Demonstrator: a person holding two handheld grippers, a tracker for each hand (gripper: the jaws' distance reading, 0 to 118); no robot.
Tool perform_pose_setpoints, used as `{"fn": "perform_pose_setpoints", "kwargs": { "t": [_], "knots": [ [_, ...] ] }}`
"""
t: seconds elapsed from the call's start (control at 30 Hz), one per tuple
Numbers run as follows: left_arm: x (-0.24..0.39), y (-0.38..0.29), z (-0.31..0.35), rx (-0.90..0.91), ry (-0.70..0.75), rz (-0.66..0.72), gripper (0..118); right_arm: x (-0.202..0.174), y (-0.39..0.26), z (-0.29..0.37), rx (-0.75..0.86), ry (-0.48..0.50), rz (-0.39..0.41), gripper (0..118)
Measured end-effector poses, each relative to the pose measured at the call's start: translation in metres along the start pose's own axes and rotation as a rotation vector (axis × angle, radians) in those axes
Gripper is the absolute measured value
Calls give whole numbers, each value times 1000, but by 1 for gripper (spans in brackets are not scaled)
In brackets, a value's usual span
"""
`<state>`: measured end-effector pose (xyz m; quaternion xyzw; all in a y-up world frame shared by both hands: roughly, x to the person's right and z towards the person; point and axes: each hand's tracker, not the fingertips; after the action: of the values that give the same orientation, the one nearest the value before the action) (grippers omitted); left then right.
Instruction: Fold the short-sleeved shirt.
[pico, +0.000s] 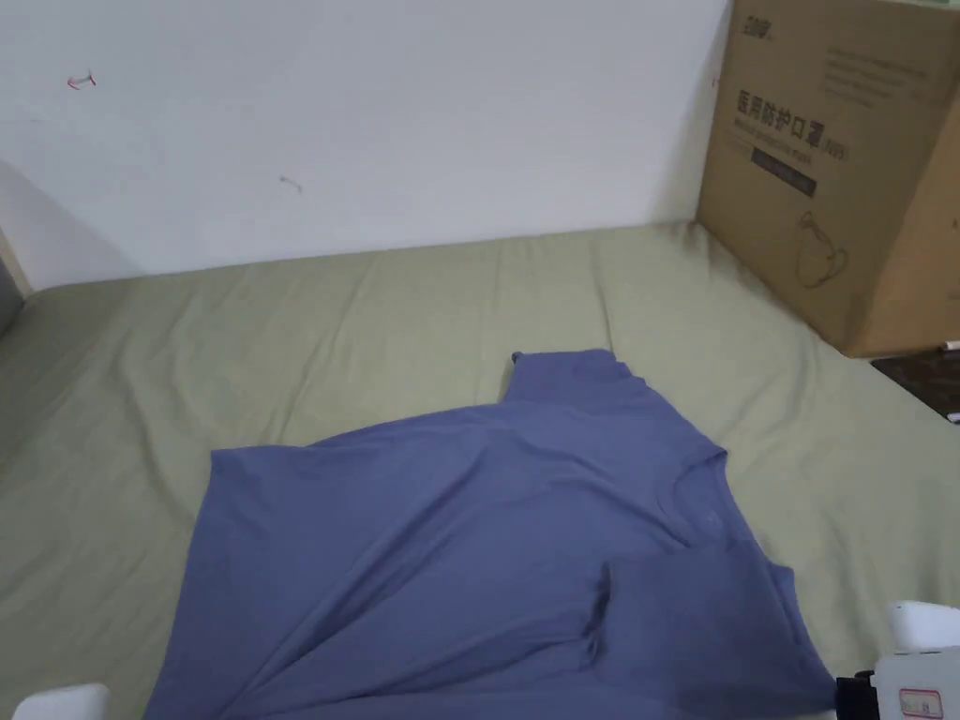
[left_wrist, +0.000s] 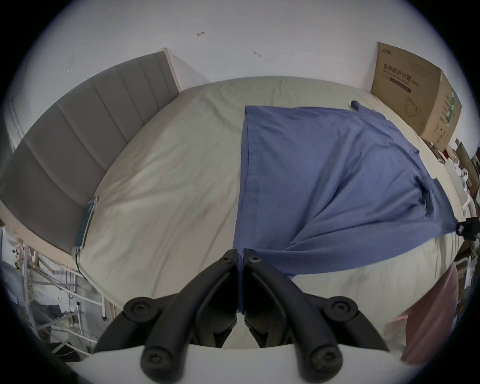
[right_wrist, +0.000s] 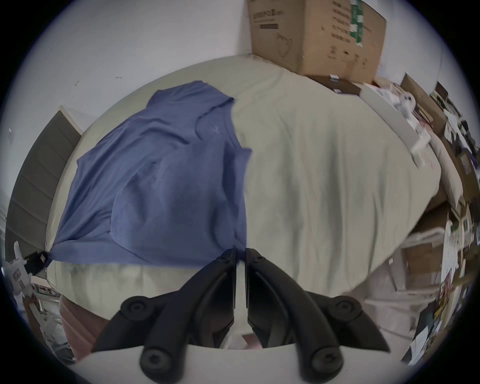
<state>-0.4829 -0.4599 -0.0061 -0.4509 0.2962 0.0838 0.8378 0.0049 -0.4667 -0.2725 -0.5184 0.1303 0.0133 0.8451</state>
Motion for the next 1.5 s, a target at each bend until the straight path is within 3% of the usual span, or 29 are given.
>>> {"fn": "perform_pose_setpoints", "kwargs": {
  "t": [0.13,0.17,0.2,0.27,0.3,0.37,0.47,0.5,0.53,0.57,0.6,0.63,0.73,0.87,0.9,0.97,1.0,1.03,1.07,1.1,1.23,1.27,1.3,1.37,1.5],
  "knots": [
    [1,-13,4,24,-4,-26,4,11,-14,9,9,-31,18,8],
    [1,-13,3,31,-2,-26,16,14,-14,12,26,-14,11,8],
    [2,-8,2,16,5,-27,41,15,-13,15,42,-6,-6,8],
    [1,-7,2,-6,-16,-37,115,13,-8,24,53,10,-20,13],
    [0,-8,9,45,-61,-15,118,11,-5,26,61,27,-21,33],
    [2,-6,19,83,-88,12,117,5,-4,30,83,53,-8,99],
    [3,-6,27,67,-97,10,114,-17,-4,38,110,102,49,102],
    [4,-8,32,77,-104,14,106,-25,-4,38,101,106,68,97],
    [4,-10,35,82,-111,18,88,-31,-5,39,103,105,77,80],
    [4,-13,37,84,-117,16,47,-39,-9,40,115,106,94,38],
    [3,-18,37,79,-121,18,15,-47,-13,38,123,101,112,11],
    [3,-22,35,64,-116,24,4,-53,-17,35,115,91,132,8],
    [-1,-39,36,46,-117,77,1,-61,-28,27,62,159,140,8],
    [-13,-49,42,47,-140,141,4,-68,-39,21,46,156,149,8],
    [-15,-49,42,56,-132,143,19,-70,-41,20,40,151,154,8],
    [-17,-46,41,58,-119,148,73,-69,-40,18,22,145,160,8],
    [-21,-44,34,43,-121,151,83,-70,-41,17,20,144,160,8],
    [-21,-41,28,23,-127,151,83,-70,-41,16,13,146,161,8],
    [-22,-38,24,29,-129,151,108,-67,-39,15,8,146,162,8],
    [-23,-35,21,50,-137,152,110,-67,-40,15,7,142,162,8],
    [-32,-20,-10,26,-155,200,106,-66,-38,13,-1,132,170,8],
    [-34,-17,-20,2,-190,223,96,-65,-39,12,-5,131,169,8],
    [-36,-18,-30,-34,-203,248,75,-64,-38,10,-12,129,169,8],
    [-35,-24,-45,-107,-207,225,2,-61,-39,8,-21,123,162,8],
    [-35,-19,-32,-52,-201,215,1,-55,-37,9,-24,125,146,8]
  ]
}}
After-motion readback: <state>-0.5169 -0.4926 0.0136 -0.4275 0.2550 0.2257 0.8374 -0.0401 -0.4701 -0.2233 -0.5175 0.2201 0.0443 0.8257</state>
